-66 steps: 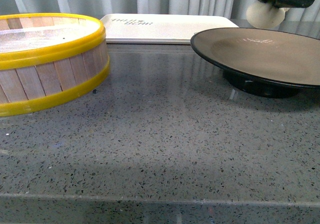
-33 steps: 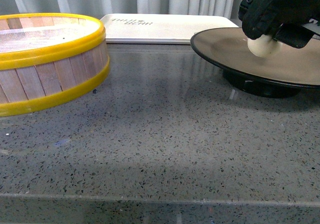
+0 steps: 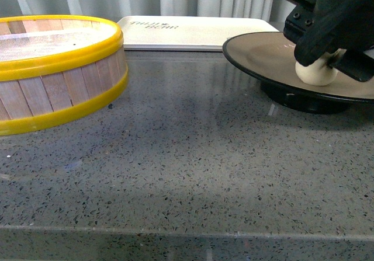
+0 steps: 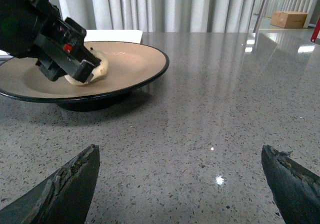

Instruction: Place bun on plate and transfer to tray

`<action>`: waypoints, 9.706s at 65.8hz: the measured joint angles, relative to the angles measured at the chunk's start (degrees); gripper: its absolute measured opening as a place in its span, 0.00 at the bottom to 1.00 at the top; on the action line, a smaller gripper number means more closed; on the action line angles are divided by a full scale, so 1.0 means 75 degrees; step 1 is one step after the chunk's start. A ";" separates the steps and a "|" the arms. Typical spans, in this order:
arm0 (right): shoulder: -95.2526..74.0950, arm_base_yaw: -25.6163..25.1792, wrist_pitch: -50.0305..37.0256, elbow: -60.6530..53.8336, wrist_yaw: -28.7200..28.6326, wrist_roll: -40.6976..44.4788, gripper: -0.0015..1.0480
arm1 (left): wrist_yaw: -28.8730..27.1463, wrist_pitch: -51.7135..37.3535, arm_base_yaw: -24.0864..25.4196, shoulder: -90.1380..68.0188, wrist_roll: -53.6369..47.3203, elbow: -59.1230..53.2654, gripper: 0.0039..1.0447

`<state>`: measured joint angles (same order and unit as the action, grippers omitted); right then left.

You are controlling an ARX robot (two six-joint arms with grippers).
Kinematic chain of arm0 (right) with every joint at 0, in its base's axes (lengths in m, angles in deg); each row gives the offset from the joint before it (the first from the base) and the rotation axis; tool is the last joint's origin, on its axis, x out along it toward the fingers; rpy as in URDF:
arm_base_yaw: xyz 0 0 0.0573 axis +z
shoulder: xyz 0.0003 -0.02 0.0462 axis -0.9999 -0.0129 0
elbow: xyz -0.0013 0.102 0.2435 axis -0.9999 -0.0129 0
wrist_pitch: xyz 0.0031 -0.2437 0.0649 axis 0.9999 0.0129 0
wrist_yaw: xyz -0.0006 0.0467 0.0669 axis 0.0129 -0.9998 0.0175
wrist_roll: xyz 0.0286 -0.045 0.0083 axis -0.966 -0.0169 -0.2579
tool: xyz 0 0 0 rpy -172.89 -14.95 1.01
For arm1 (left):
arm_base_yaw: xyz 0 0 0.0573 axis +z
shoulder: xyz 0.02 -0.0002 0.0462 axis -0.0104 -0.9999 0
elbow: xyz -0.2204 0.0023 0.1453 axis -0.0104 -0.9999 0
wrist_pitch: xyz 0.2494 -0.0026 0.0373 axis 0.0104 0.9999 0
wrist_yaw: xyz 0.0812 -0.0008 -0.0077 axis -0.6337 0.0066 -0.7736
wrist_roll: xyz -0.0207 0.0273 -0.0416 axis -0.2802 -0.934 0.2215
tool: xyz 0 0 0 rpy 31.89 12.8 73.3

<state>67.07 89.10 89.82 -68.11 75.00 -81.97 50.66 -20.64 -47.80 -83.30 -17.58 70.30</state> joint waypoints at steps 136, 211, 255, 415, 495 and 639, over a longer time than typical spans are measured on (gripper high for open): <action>0.0000 0.0000 0.0000 0.0000 0.0000 0.0000 0.92 | 0.2509 -0.3870 0.6426 1.1520 0.1612 -1.1185 0.04; 0.0000 0.0000 0.0000 0.0000 0.0003 0.0000 0.92 | 0.2515 -0.3179 0.6435 1.4210 0.1612 -1.2925 0.04; 0.0000 0.0000 0.0000 0.0000 0.0000 0.0000 0.92 | 0.2515 -0.1795 0.6435 1.5530 0.1617 -1.2925 0.26; -0.8932 0.0131 -0.1652 0.4284 -0.3060 -0.9378 0.03 | 0.2518 -0.1795 0.6435 1.5530 0.1614 -1.2925 0.94; -1.6063 0.0067 -0.0702 1.3018 -0.3480 -0.9681 0.03 | 0.2515 -0.1795 0.6435 1.5530 0.1614 -1.2925 0.94; -1.4239 -0.0402 -0.0778 1.0698 -0.2532 -0.9498 0.92 | 0.2515 -0.1795 0.6435 1.5530 0.1614 -1.2925 0.94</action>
<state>-39.72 86.08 83.99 12.12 56.00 -153.20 69.53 -34.10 0.46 33.17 -5.48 -26.63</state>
